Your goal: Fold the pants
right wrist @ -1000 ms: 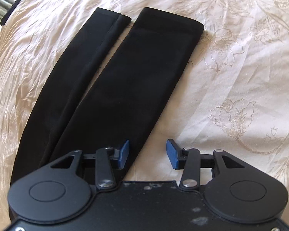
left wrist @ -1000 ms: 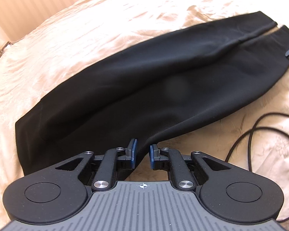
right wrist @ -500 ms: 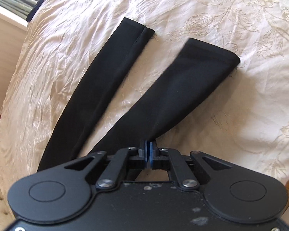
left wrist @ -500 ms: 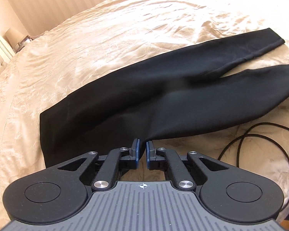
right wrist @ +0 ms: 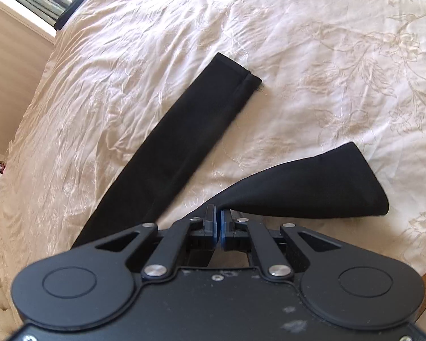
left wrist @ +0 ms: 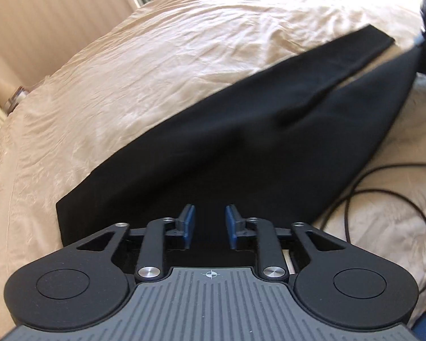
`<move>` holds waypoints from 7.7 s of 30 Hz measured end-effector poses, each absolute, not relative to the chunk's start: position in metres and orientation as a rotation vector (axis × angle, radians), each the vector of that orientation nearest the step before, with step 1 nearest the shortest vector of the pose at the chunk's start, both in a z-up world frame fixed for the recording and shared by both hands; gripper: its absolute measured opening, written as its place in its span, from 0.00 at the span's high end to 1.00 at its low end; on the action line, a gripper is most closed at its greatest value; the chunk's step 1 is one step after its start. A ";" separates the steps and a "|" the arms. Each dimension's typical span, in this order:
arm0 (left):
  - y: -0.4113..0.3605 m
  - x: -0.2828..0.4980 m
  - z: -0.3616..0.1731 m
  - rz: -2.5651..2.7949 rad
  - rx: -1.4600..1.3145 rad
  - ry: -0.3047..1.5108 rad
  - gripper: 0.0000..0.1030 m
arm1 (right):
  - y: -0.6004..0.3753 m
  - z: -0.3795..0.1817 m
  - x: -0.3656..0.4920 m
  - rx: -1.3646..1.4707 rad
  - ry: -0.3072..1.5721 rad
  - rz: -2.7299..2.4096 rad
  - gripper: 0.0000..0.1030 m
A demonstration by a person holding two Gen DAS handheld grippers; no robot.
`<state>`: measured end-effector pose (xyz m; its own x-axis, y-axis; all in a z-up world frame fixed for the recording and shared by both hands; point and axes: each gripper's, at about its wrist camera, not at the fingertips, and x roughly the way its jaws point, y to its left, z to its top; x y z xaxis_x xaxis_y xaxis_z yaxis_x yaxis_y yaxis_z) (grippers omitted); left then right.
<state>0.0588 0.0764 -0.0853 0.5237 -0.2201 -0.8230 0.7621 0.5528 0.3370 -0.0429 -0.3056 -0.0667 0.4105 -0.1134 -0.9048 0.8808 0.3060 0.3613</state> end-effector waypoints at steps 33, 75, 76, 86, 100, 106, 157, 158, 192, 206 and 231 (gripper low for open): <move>0.132 0.068 -0.032 -0.595 0.574 0.809 0.97 | -0.275 -0.069 -0.078 1.038 1.043 -0.815 0.95; 0.025 0.251 -0.115 -0.342 0.487 1.032 0.97 | -0.389 -0.153 -0.020 0.739 1.143 -0.603 0.92; 0.025 0.250 -0.113 -0.340 0.488 1.027 0.97 | -0.385 -0.145 -0.016 0.715 1.139 -0.587 0.92; 0.014 0.245 -0.099 -0.342 0.497 0.985 0.97 | -0.431 -0.084 0.046 0.509 0.970 -0.655 0.93; -0.007 0.262 -0.127 -0.379 0.605 1.033 0.96 | -0.466 -0.138 0.083 0.491 1.047 -0.740 0.93; -0.017 0.277 -0.136 -0.409 0.660 1.053 0.93 | -0.464 -0.149 0.086 0.476 1.066 -0.765 0.92; 0.077 0.133 -0.072 -0.321 0.250 1.274 0.67 | -0.154 -0.084 0.078 0.442 0.986 -0.048 0.70; 0.082 0.136 -0.071 -0.342 0.246 1.262 0.67 | -0.133 -0.089 0.082 0.433 1.002 -0.029 0.70; 0.130 0.182 -0.085 -0.512 0.226 1.255 0.67 | -0.054 -0.115 0.144 0.409 1.093 -0.039 0.68; 0.138 0.180 -0.081 -0.468 0.221 1.273 0.67 | -0.050 -0.132 0.190 0.565 1.143 0.025 0.94; 0.157 0.181 -0.090 -0.381 0.227 1.309 0.67 | 0.053 -0.159 0.183 0.027 1.166 0.224 0.84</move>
